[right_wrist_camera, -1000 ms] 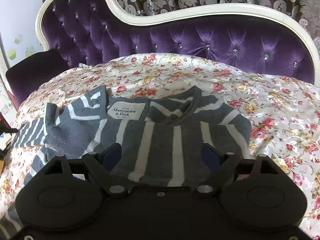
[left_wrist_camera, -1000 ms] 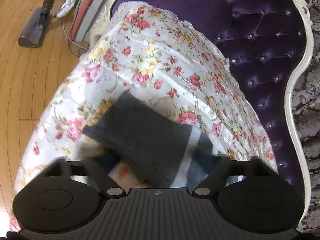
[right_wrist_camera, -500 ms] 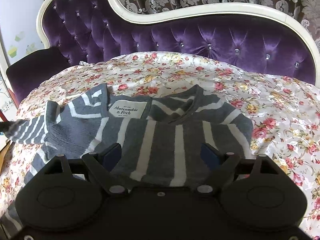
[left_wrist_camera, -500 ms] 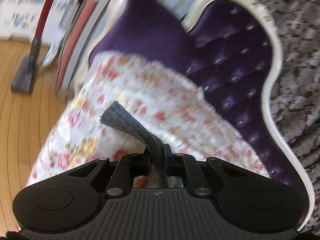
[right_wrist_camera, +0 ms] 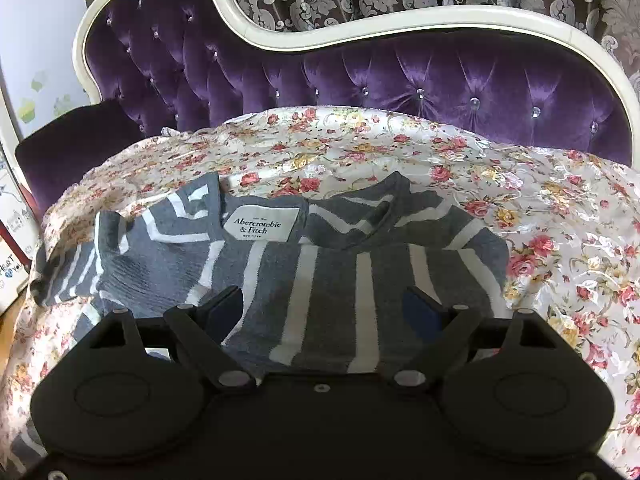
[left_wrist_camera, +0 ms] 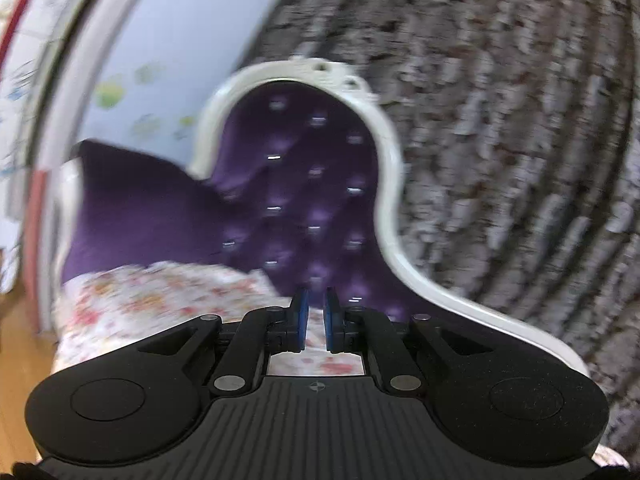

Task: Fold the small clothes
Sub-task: 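Grasp the cuff of the other sleeve with the left tool, then carry the held sleeve across the body toward the right tool and release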

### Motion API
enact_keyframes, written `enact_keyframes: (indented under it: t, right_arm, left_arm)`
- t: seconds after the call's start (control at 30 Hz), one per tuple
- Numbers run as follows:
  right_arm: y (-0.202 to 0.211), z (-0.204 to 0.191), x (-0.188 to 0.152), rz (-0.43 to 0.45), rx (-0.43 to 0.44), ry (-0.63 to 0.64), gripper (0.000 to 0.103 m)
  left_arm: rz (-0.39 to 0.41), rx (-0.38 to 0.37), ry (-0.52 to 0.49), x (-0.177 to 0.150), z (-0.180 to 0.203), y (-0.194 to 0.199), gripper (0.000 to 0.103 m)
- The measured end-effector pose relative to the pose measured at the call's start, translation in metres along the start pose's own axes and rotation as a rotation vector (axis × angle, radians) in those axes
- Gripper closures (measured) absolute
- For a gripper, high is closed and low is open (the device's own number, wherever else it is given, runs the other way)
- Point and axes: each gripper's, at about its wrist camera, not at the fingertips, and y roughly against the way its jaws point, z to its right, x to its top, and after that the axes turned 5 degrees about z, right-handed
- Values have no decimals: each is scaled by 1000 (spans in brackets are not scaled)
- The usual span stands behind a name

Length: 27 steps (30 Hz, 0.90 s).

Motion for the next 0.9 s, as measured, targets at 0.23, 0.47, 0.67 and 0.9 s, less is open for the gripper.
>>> enact_keyframes:
  t: [0.23, 0.47, 0.67, 0.9]
  right_arm:
    - [7, 4, 2, 15, 3, -22, 15]
    - [9, 4, 3, 18, 6, -25, 15]
    - [3, 1, 2, 2, 6, -13, 15]
    - [-1, -2, 1, -9, 13, -2, 15]
  left_arm:
    - [-130, 6, -85, -32, 23, -20, 56]
    - [-351, 223, -277, -84, -15, -65, 46]
    - [-457, 286, -316, -109, -35, -109, 46]
    - [-506, 312, -320, -125, -34, -134, 46]
